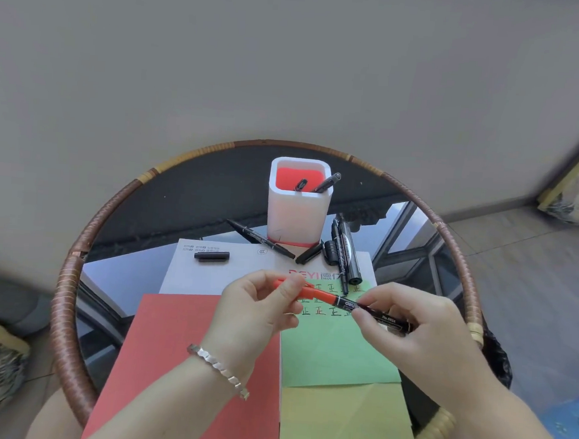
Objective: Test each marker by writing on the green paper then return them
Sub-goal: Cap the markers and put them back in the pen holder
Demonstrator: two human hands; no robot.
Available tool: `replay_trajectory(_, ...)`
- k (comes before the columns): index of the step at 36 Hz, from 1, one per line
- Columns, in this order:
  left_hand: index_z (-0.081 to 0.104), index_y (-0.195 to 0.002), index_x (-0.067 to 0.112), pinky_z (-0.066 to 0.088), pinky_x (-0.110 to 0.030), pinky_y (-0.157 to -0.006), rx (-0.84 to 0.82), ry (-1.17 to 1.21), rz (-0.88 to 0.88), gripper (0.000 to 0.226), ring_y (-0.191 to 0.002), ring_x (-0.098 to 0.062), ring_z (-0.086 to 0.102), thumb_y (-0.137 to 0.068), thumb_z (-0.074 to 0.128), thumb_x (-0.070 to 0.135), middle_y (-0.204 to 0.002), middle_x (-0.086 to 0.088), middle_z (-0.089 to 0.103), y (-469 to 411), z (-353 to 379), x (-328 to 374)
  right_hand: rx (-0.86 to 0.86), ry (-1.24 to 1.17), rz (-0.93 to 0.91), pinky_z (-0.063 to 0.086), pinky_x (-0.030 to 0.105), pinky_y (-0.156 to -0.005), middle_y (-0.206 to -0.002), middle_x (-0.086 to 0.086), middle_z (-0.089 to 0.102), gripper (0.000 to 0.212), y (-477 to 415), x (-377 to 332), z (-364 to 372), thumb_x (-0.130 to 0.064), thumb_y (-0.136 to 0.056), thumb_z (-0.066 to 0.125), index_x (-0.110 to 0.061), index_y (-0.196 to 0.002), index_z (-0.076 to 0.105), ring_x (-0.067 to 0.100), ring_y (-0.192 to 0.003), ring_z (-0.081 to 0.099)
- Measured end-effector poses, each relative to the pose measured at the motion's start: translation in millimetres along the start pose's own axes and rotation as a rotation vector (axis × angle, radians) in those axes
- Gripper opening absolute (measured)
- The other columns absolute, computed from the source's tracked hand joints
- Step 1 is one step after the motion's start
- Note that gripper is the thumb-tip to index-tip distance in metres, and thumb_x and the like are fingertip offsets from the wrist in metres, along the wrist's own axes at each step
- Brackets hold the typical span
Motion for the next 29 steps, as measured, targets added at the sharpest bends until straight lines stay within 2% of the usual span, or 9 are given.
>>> replay_trajectory(2, 0.062, -0.076, 0.001, 0.049, -0.016, -0.044, -0.041, -0.065, 0.0, 0.004, -0.041, -0.005, 0.056, -0.08, 0.062, 0.003, -0.059, -0.005, 0.061, 1.4, 3.5, 0.3, -0.01, 0.033, -0.044, 0.039, 0.012, -0.049, -0.072, -0.016, 0.065, 0.018, -0.6, -2.1, -0.5, -0.047, -0.069, 0.058, -0.032, -0.075, 0.065, 0.007, -0.054, 0.053)
replay_trajectory(6, 0.065, -0.071, 0.007, 0.05, -0.018, -0.046, -0.182, -0.32, 0.067, 0.011, -0.041, -0.007, 0.056, -0.08, 0.064, -0.001, -0.057, -0.002, 0.063, 4.3, 9.5, 3.0, -0.068, 0.092, -0.172, 0.037, 0.005, -0.052, -0.07, -0.025, 0.06, 0.017, -0.1, -6.8, -0.1, -0.04, -0.072, 0.062, -0.027, -0.081, 0.069, 0.0, -0.058, 0.054)
replay_trajectory(8, 0.066, -0.069, 0.012, 0.05, -0.018, -0.048, -0.249, -0.426, 0.117, 0.017, -0.043, -0.007, 0.057, -0.08, 0.064, 0.0, -0.055, 0.002, 0.063, 7.6, 13.0, 4.9, -0.081, 0.12, -0.234, 0.033, 0.003, -0.053, -0.069, -0.019, 0.063, 0.018, 0.9, -8.4, -0.5, -0.039, -0.074, 0.062, -0.025, -0.081, 0.071, 0.003, -0.054, 0.052)
replay_trajectory(12, 0.068, -0.069, 0.017, 0.047, -0.016, -0.05, -0.323, -0.438, 0.227, 0.019, -0.042, -0.008, 0.056, -0.076, 0.068, -0.001, -0.047, 0.002, 0.062, 15.9, 16.9, 15.1, -0.018, 0.019, -0.303, 0.04, 0.013, -0.046, -0.069, -0.009, 0.066, 0.022, 4.6, -12.7, -7.9, -0.039, -0.077, 0.064, -0.02, -0.08, 0.073, 0.007, -0.051, 0.054)
replay_trajectory(14, 0.071, -0.071, 0.018, 0.047, -0.017, -0.05, -0.357, -0.424, 0.351, 0.015, -0.044, -0.009, 0.058, -0.071, 0.073, 0.003, -0.052, 0.001, 0.064, 21.5, 18.1, 23.1, 0.023, -0.052, -0.319, 0.044, 0.022, -0.045, -0.067, -0.008, 0.065, 0.02, 7.0, -14.7, -11.7, -0.035, -0.075, 0.067, -0.017, -0.078, 0.074, 0.008, -0.054, 0.058)
replay_trajectory(18, 0.071, -0.08, 0.019, 0.051, -0.017, -0.05, -0.403, -0.479, 0.643, 0.011, -0.05, -0.006, 0.062, -0.07, 0.069, 0.022, -0.074, -0.002, 0.065, 31.9, 20.8, 34.7, 0.037, -0.168, -0.29, 0.043, 0.013, -0.051, -0.062, -0.014, 0.063, 0.02, 6.4, -18.4, -14.0, -0.038, -0.073, 0.069, -0.018, -0.075, 0.074, 0.002, -0.056, 0.059)
replay_trajectory(23, 0.065, -0.087, 0.014, 0.048, -0.01, -0.052, -0.407, -0.641, 0.889, 0.01, -0.052, 0.005, 0.058, -0.078, 0.063, 0.015, -0.074, 0.018, 0.06, 37.2, 23.7, 44.8, 0.049, -0.324, -0.194, 0.04, 0.01, -0.051, -0.062, -0.014, 0.063, 0.03, 0.2, -18.8, -11.5, -0.053, -0.069, 0.068, -0.024, -0.075, 0.071, 0.004, -0.053, 0.057)
replay_trajectory(26, 0.067, -0.082, 0.016, 0.047, -0.009, -0.051, -0.383, -0.664, 0.858, 0.006, -0.048, 0.005, 0.057, -0.076, 0.066, 0.016, -0.064, 0.019, 0.059, 30.7, 22.3, 48.3, 0.069, -0.226, -0.27, 0.038, 0.01, -0.05, -0.059, -0.015, 0.059, 0.018, -2.9, -26.5, -12.4, -0.039, -0.069, 0.071, -0.021, -0.073, 0.073, 0.004, -0.053, 0.055)
replay_trajectory(29, 0.069, -0.071, 0.019, 0.048, -0.018, -0.046, -0.353, -0.515, 0.559, 0.01, -0.038, -0.008, 0.055, -0.071, 0.068, 0.009, -0.046, 0.009, 0.059, 15.1, 17.0, 43.6, 0.077, -0.007, -0.379, 0.038, 0.017, -0.043, -0.062, -0.009, 0.059, 0.019, -5.5, -33.4, -10.9, -0.029, -0.074, 0.067, -0.012, -0.076, 0.074, 0.01, -0.047, 0.051)
Point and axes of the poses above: each hand's wrist, its own y-axis away from the middle knuckle, its own z-axis out of the palm, x = y × z, the point moved 6 cm from there along -y, towards the middle knuckle
